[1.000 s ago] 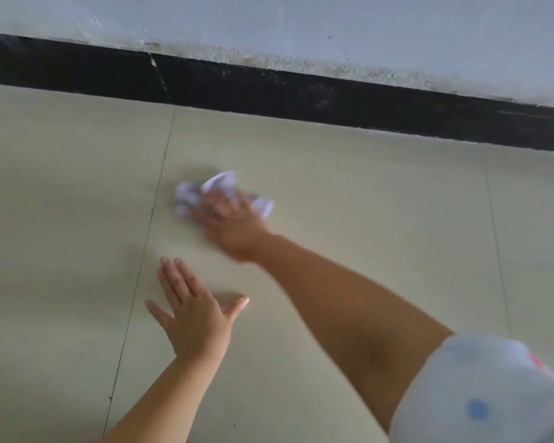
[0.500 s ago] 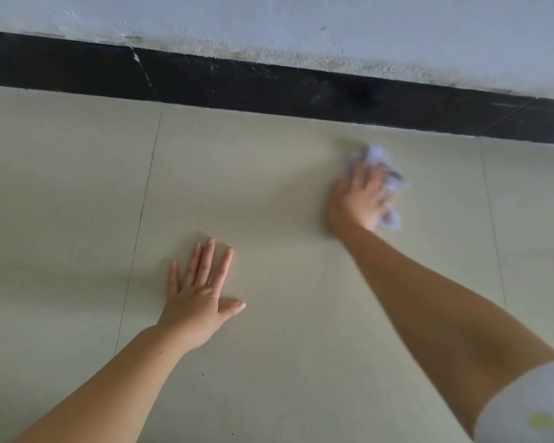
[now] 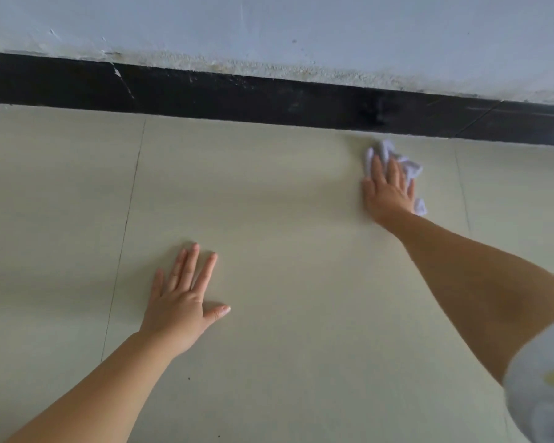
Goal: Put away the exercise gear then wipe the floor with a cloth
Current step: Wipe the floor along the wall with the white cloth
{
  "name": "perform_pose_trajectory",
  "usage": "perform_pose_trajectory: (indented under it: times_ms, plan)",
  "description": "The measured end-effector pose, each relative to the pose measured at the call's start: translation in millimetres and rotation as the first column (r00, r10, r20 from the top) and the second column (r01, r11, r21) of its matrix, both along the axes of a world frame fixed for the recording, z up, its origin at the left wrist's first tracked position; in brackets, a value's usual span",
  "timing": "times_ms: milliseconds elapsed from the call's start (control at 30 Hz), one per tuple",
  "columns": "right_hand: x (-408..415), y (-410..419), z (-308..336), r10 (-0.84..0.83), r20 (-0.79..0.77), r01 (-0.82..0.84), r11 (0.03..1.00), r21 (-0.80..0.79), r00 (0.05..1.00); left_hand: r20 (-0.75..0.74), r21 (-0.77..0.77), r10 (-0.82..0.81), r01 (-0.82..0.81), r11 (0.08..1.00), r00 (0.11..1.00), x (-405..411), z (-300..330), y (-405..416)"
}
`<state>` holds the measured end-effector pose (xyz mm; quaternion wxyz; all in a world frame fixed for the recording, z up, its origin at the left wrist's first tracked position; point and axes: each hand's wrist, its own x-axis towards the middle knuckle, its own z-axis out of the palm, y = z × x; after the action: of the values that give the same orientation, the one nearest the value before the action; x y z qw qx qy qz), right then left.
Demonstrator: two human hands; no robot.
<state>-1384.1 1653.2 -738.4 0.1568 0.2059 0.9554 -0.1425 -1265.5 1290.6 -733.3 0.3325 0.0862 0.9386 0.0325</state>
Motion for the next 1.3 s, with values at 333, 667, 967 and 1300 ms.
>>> perform_pose_trajectory:
  times_ms: [333, 667, 967, 1300]
  plan:
    - [60.4, -100.9, -17.6, 0.065, -0.095, -0.07, 0.996, -0.048, 0.993, -0.152, 0.035, 0.017, -0.012, 0.999, 0.988, -4.9, 15.1, 15.0]
    - [67.8, -107.2, -12.4, 0.42, -0.04, -0.42, 0.907, 0.01, 0.907, 0.026, 0.162, 0.238, -0.239, 0.957, 0.971, -22.8, 41.6, 18.2]
    - [87.8, 28.8, -3.8, -0.544, 0.026, 0.544, 0.839, 0.01, 0.839, -0.043, 0.113, 0.134, -0.128, 0.985, 0.99, -11.5, 24.7, 15.5]
    - [155.9, -241.7, -16.4, 0.585, -0.068, -0.586, 0.81, 0.003, 0.808, 0.024, 0.159, 0.309, -0.309, 0.938, 0.951, -28.7, 47.6, 14.8]
